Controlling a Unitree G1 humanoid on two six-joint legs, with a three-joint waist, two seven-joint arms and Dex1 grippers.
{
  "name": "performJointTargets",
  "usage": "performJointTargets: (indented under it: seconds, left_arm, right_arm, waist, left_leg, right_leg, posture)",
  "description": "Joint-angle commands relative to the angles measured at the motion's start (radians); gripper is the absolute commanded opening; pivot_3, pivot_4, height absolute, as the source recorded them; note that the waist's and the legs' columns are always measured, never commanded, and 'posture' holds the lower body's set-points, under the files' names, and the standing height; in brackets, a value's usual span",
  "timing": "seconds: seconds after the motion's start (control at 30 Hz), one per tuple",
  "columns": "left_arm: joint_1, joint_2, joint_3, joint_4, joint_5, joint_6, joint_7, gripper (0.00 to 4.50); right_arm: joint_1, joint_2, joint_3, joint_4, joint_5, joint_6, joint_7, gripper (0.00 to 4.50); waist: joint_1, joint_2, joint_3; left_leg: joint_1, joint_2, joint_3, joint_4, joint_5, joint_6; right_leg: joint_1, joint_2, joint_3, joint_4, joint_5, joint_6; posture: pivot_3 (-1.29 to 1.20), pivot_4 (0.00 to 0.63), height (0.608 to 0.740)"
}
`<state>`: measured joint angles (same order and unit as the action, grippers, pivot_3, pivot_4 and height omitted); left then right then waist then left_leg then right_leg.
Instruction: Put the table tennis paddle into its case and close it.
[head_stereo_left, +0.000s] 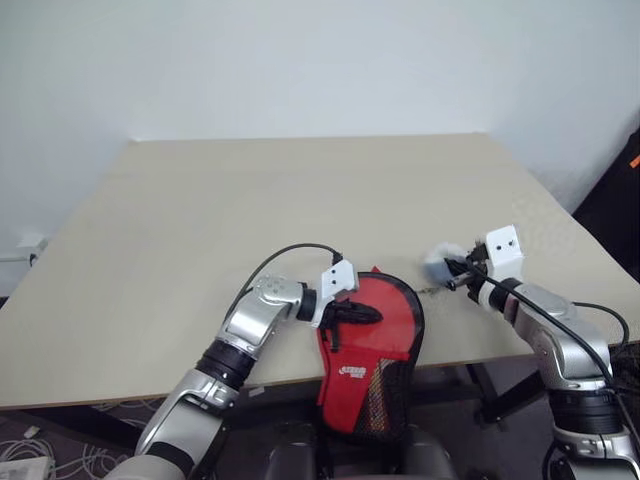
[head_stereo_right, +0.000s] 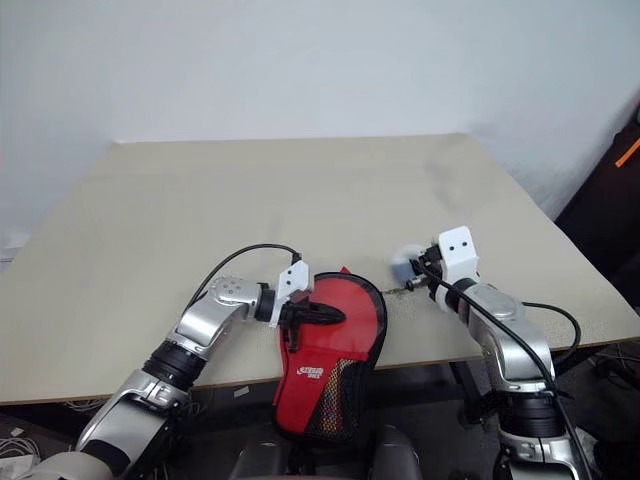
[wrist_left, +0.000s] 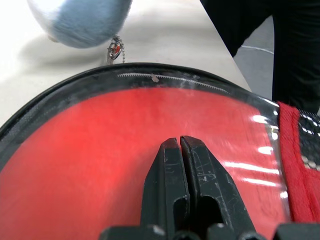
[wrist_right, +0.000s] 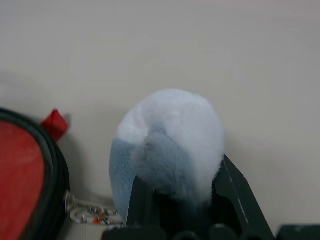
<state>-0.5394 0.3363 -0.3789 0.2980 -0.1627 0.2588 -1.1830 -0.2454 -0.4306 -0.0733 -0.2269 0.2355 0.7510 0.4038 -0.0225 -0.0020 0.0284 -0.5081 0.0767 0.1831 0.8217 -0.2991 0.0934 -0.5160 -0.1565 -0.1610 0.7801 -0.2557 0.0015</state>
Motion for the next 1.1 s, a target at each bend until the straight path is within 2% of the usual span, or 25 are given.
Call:
performJointTargets:
  seconds: [0.03,0.67,0.87,1.1]
  left_arm:
    - [-0.002,0.01,-0.018,0.021,0.032,-0.038,-0.016,0.0]
    - [0.018,0.01,-0.031,0.041,0.058,-0.071,-0.043,0.0]
    - [0.015,0.011,-0.029,0.043,0.056,-0.067,-0.051,0.0]
    - [0.004,0.004,-0.027,0.06,0.06,-0.073,-0.049,0.0]
  right_arm:
    - [-0.008,-0.024,-0.065,-0.068,0.025,-0.01,0.0,0.23]
    - [0.19,-0.077,-0.182,-0.261,0.2,-0.082,0.141,0.23]
    - [0.297,-0.134,-0.18,-0.285,0.203,-0.168,0.228,0.23]
    - [0.421,-0.178,-0.16,-0.314,0.166,-0.353,0.329,0.23]
  waist:
    - [0.0,0.001,0.0]
    - [0.003,0.003,0.001]
    - [0.004,0.003,0.001]
    - [0.006,0.004,0.001]
  left_leg:
    - [0.0,0.0,0.0,0.0,0.0,0.0]
    - [0.002,0.0,-0.002,0.001,-0.003,0.006]
    - [0.002,0.0,-0.002,0.002,-0.004,0.008]
    - [0.003,0.0,-0.002,0.003,-0.006,0.01]
  right_leg:
    - [0.0,0.0,0.0,0.0,0.0,0.0]
    - [0.002,0.0,-0.001,-0.001,-0.001,0.001]
    - [0.002,0.0,-0.001,-0.001,-0.001,0.002]
    - [0.003,-0.001,-0.001,-0.002,-0.002,0.002]
  posture:
    - [0.0,0.0,0.654]
    - [0.0,0.0,0.654]
    - [0.0,0.0,0.654]
    - [0.0,0.0,0.654]
